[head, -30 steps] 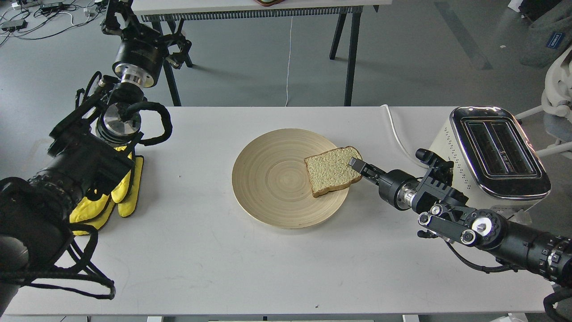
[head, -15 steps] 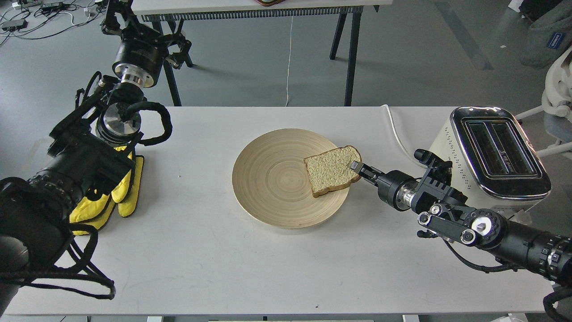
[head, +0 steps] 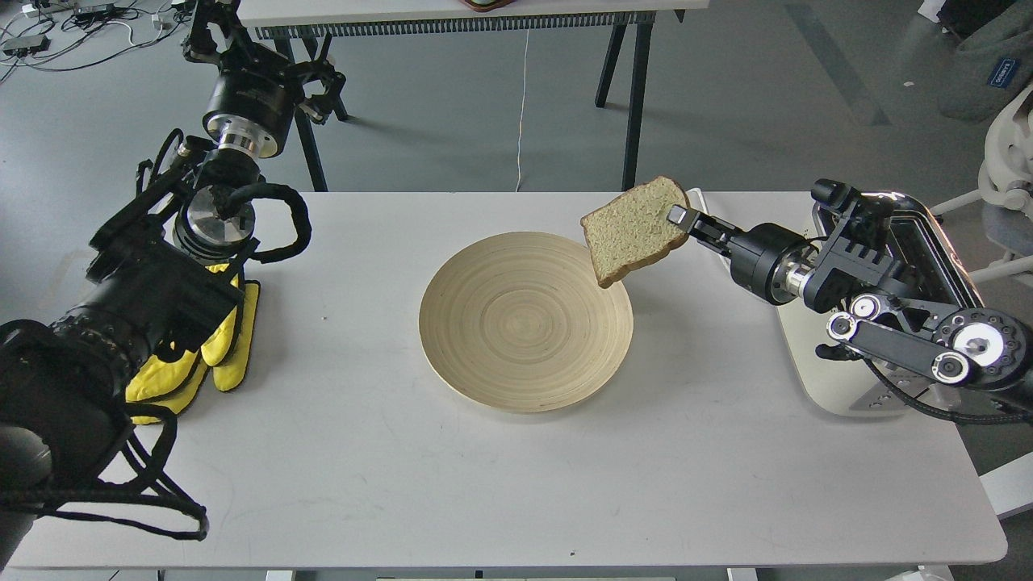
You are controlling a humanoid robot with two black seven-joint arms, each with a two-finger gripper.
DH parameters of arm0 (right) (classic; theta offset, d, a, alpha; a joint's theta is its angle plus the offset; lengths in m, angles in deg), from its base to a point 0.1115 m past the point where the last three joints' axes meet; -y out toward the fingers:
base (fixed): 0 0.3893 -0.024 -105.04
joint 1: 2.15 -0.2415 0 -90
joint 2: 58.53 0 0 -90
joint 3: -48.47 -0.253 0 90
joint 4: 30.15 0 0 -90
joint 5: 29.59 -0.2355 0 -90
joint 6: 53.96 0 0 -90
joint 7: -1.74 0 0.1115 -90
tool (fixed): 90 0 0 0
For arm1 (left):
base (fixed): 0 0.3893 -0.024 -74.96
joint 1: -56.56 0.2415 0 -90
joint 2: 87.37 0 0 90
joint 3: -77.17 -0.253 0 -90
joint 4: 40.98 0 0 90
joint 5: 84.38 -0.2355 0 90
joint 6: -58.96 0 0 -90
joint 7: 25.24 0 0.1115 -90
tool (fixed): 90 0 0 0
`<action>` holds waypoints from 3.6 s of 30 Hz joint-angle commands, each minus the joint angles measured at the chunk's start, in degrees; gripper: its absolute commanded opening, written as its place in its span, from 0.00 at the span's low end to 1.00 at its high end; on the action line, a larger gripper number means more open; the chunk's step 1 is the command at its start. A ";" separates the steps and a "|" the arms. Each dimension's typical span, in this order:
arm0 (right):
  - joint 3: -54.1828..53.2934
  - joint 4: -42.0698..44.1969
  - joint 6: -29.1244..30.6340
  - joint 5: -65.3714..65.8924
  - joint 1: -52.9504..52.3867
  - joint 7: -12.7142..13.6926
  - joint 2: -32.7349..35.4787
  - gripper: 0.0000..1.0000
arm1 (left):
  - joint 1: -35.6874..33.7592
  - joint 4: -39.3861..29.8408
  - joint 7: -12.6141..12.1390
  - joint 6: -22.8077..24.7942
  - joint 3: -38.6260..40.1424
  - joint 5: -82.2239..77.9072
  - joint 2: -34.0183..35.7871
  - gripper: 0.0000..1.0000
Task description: Put bread in toaster with right arm
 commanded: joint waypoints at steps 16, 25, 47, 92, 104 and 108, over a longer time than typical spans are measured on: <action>0.47 -20.83 8.98 14.24 -11.65 6.12 39.14 0.00 | 0.00 -0.01 -0.09 -0.09 0.00 0.01 0.01 1.00; 0.56 -21.98 9.24 19.43 -7.70 6.82 42.32 0.00 | 0.00 -0.01 -0.01 -0.09 0.00 0.01 -0.08 1.00; 1.44 -22.16 9.24 20.49 -4.27 8.94 41.88 0.01 | 0.00 -0.01 -0.01 -0.09 -0.09 0.01 -0.08 1.00; -30.64 2.52 9.15 -41.80 -1.89 -4.95 1.90 0.99 | -0.09 0.07 -0.09 -0.18 0.00 0.01 -0.08 1.00; -49.17 17.03 20.14 -53.87 5.92 -5.74 -13.92 0.99 | 0.00 -0.01 -0.01 -0.18 0.17 0.01 -0.08 1.00; -53.58 20.28 20.32 -53.87 7.51 -5.30 -17.53 0.99 | 0.00 0.07 -0.01 -0.18 0.09 0.01 0.01 1.00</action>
